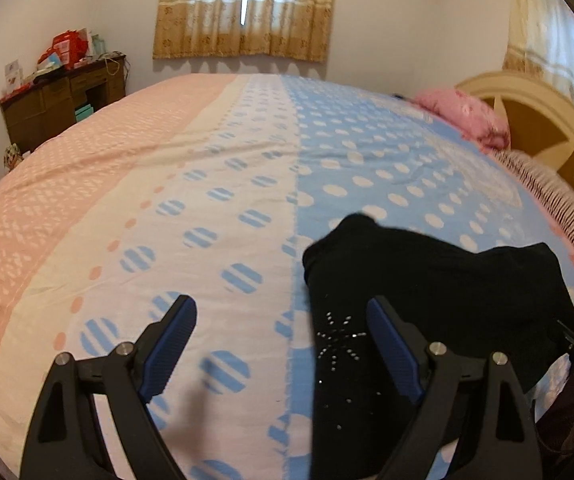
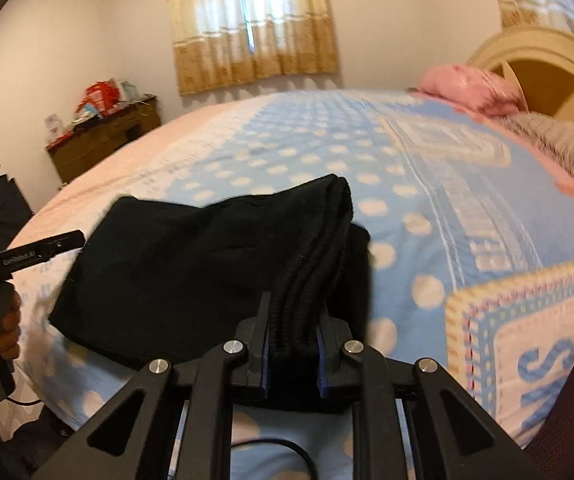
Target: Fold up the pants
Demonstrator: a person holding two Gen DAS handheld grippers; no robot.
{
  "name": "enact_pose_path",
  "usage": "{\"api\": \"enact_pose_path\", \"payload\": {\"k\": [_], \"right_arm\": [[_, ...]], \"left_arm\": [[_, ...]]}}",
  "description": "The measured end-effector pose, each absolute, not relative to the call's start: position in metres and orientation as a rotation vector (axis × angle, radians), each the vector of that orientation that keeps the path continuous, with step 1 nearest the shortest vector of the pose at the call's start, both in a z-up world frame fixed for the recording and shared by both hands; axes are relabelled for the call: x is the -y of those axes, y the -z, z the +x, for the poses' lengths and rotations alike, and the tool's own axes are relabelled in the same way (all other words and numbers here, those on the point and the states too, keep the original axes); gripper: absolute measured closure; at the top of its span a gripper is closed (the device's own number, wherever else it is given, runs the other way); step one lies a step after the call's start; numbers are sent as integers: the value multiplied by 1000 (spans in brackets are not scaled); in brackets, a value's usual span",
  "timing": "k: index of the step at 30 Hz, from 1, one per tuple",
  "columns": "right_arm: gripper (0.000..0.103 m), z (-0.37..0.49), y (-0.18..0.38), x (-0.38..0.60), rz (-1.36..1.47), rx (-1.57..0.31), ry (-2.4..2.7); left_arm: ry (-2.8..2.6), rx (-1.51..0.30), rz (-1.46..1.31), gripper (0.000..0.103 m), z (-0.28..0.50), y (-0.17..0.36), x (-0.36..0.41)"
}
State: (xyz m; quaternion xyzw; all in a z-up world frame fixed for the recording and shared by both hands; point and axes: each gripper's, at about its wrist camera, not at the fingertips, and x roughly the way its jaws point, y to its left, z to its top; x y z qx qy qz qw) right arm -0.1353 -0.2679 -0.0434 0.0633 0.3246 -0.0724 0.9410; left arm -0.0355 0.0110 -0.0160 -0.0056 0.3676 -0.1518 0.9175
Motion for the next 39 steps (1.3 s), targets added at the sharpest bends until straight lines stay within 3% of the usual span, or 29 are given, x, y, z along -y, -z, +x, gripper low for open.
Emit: {"api": "enact_pose_path", "payload": {"k": [11,18,23,25,29,31,37,39], "right_arm": [[86,-136,74,281,199,-680,184],[84,-139,77,286,265,-678,179],[67,-150,69,291,285,-704,163],[66,-162,60,298,306,-699,192],[67,-180,23,284,100,-581,261],[77,-167,9,266,57,-580,173],[80,-76,4,191,67,-622,-229],[87,-38,14,160,10,-665,-341]], "left_arm": [[298,-814,96,13,-30,28,22],[272,-860,83,5,-27,37,17],[270,-885,54,1,-33,41,-4],[283,-893,19,1,-37,37,-16],[263,-885,-3,1,-45,31,-27],[263,-892,-21,1,-47,31,-24],[256,-952,-82,2,-53,48,-12],[238,-933,-83,2,-59,48,-11]]}}
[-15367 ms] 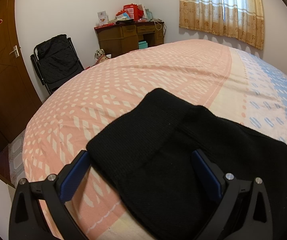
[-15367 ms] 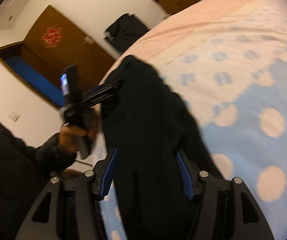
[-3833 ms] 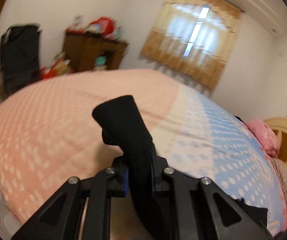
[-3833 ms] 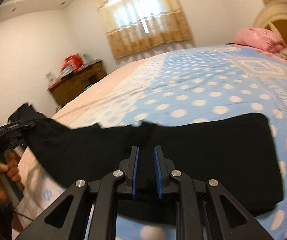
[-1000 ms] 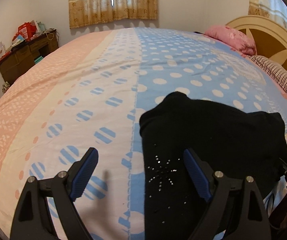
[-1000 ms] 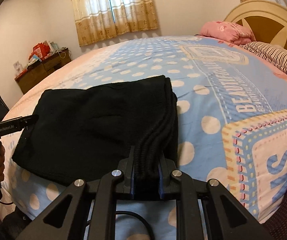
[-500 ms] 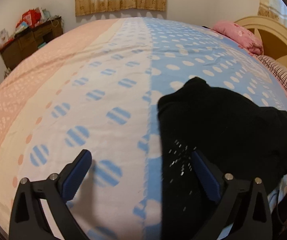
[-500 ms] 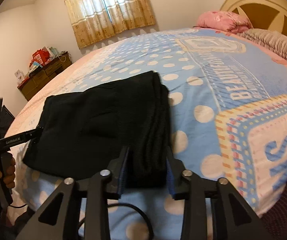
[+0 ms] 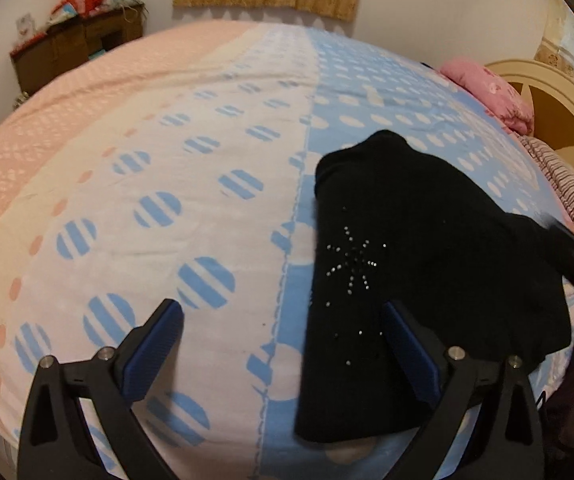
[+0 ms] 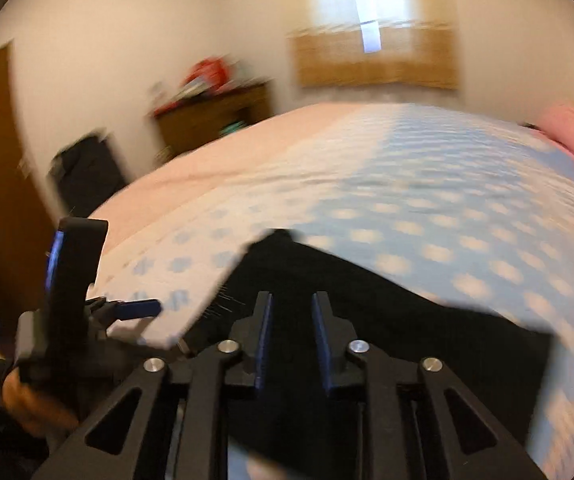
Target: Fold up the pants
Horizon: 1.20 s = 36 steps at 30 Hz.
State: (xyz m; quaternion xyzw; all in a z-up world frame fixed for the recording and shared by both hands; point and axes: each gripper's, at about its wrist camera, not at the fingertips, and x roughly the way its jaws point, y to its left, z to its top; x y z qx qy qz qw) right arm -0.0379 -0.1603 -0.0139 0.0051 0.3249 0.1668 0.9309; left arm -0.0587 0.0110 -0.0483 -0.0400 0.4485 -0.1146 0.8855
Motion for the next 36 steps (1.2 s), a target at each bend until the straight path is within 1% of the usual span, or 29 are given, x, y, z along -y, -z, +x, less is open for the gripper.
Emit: {"api": "enact_pose_path", "payload": {"k": [3,6,7,11,17,18,19,22,24,25,26,27,28,29,32,34,36], "right_arm": [[89,17,35,131,-12,-760,-464],[91,51,59,108,-60,-872,-507],[98,58,63,105,-68,-890,-505],[103,81,72,113,93,-961,-512],[103,87,76,114,186,-921,-510],[103,81,71,118,200,-898,-521],[99,75,66,123,215,-878,-525],[98,40,37,158,285,-765,-460],[91,4,17,194,316,-668,-384],[70,-13,10,211,317,-629,-323],[39,-32,6,230,309,-596,-232],[28,-51,4,247,295,-563,-131],[25,-68,5,262,280,-534,-40],[25,-82,8,275,272,-528,31],[25,-98,27,298,306,-601,134],[26,-106,46,304,333,-650,171],[26,-108,58,305,346,-677,184]], "left_arm": [[218,-919,-91,3,-65,50,-11],[183,-906,-53,5,-74,54,-5],[174,-901,-44,6,-75,54,-3],[166,-900,-59,7,-74,55,-1],[199,-899,-46,9,-74,55,1],[221,-900,-44,8,-74,54,-1],[251,-904,-44,8,-74,52,-5],[306,-900,-75,8,-75,46,-19],[302,-864,-102,8,-74,39,-30],[300,-840,-128,8,-70,33,-36],[302,-831,-147,8,-68,31,-39],[306,-824,-172,8,-61,28,-41],[311,-823,-197,7,-53,26,-42],[313,-827,-214,7,-46,25,-40],[345,-856,-229,7,-24,30,-21],[350,-896,-187,7,-10,34,2],[341,-925,-144,7,-13,40,17]]}}
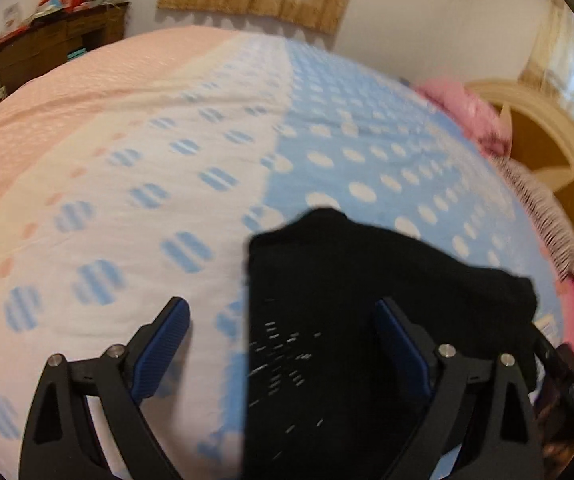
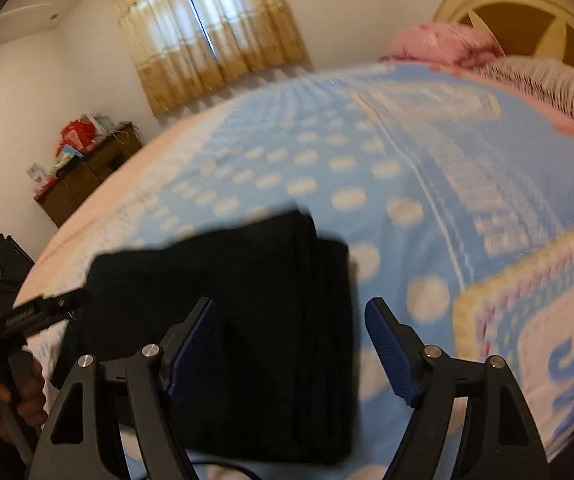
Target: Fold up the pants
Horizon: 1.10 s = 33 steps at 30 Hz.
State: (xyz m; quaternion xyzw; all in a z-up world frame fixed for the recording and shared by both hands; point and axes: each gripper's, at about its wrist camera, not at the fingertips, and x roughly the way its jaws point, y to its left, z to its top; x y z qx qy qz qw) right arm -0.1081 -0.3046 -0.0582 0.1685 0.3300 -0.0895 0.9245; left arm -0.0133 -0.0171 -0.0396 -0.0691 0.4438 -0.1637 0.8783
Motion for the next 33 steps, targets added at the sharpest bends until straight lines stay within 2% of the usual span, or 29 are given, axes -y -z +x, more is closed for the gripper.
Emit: {"api": "enact_pose_path", "payload": {"k": [3,6,7,9,11,14,15,17,18,20,22,25,33], "right_arm": [[26,-105,77,300,380,-701,194],[26,-102,79,288,314,-710,222],[30,-102,80,285,310,-713,225],[45,-105,79,282,322,-703,220],[63,-110,79,278,304,-692,209],[70,-110,79,274,299,-684,203],[70,-110,79,273,300,-683,206],[72,-108,78,270,280,-684,217],[72,-108,77,267,259,-683,223],[73,-107,73,261,223,-680,234],[73,-109,70,260,219,-672,234],[74,-114,61,257,211,-642,236],[74,-113,24,224,73,-554,196]], "left_arm": [[292,-901,-80,1,-15,44,29],[285,-908,-103,0,-16,47,23],[285,-909,-96,0,-17,46,22],[280,-915,-94,0,-19,46,21],[277,-930,-95,0,-18,46,22],[282,-952,-84,1,-19,45,24],[285,-953,-80,4,-20,45,25],[317,-942,-84,23,-25,43,27],[362,-934,-86,44,-29,40,31],[359,-911,-38,52,-34,36,38],[365,-896,-6,73,-36,34,43],[370,-892,1,86,-36,31,44],[358,-785,-4,88,-41,1,36]]}}
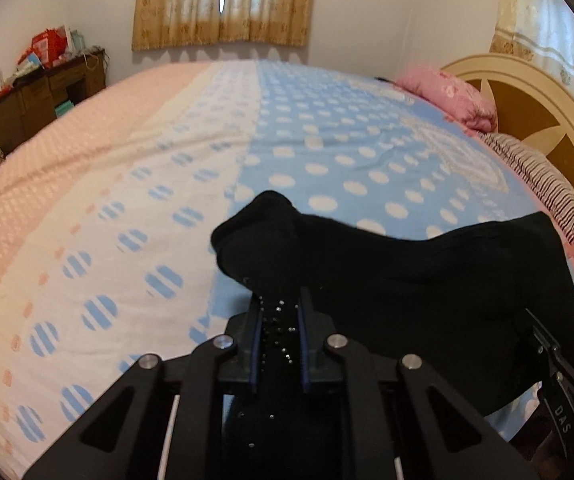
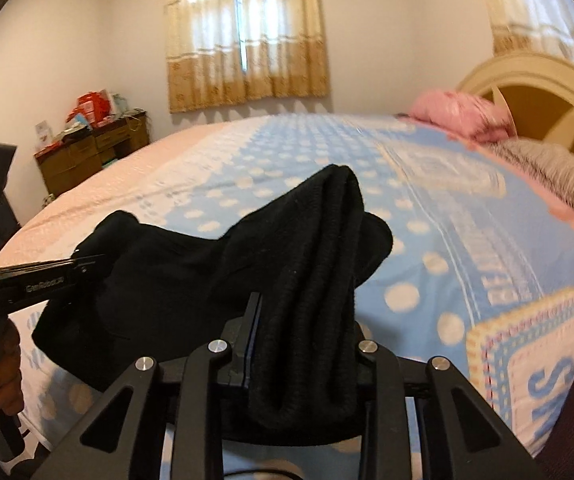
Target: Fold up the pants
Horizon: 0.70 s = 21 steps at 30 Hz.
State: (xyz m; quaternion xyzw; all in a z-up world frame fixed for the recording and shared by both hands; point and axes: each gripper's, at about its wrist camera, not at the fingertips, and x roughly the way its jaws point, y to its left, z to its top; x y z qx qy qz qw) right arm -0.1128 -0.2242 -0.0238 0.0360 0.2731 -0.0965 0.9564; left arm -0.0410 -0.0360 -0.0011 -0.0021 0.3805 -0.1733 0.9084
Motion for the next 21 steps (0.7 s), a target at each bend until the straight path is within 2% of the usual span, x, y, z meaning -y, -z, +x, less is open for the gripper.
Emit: {"api": "enact_pose_path", "payload": {"k": [10,21], "right_arm": [[74,-63,-10,172,15,-474,14],[74,37,-30,66,4,-423,-319]], "left_arm": [[186,-699,-51,88,-18,-24,-22],[-111,-606,-121,88,21,-49,-146]]}}
